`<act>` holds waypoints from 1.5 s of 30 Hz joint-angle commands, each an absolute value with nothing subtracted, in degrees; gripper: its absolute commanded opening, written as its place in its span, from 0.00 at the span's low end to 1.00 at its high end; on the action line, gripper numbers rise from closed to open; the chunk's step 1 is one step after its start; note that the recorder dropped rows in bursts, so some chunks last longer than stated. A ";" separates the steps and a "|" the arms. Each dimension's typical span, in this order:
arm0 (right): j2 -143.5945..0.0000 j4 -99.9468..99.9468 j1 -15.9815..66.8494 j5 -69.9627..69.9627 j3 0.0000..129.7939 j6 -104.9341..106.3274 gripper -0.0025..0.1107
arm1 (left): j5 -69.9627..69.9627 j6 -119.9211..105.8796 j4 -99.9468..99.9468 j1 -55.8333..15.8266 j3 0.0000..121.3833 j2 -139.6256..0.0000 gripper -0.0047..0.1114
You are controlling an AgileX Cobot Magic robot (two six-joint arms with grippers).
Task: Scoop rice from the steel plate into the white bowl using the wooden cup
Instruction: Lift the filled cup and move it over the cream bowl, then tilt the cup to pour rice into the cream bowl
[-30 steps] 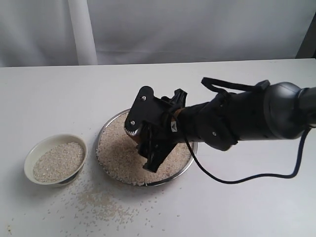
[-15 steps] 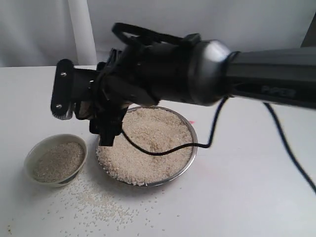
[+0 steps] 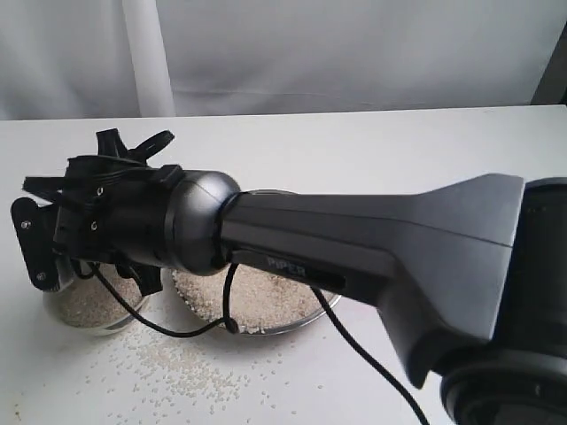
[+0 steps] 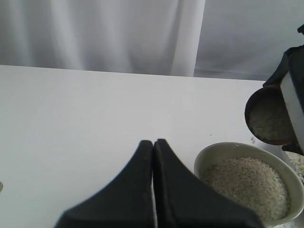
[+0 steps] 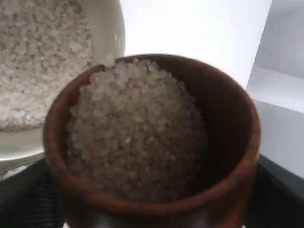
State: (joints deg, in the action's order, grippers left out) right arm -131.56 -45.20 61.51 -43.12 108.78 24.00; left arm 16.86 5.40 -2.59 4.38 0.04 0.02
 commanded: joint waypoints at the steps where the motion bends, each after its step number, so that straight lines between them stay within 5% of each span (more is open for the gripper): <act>1: -131.97 -51.62 62.19 -44.37 109.38 23.72 0.02 | 16.30 5.50 -2.52 4.01 0.00 0.00 0.04; 45: -136.37 -84.56 66.88 -49.12 109.38 25.70 0.02 | 16.30 5.50 -2.52 4.01 0.00 0.00 0.04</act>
State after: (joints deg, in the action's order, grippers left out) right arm -136.71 -80.81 66.78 -48.38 108.90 25.55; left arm 16.86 5.40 -2.59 4.38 0.04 0.02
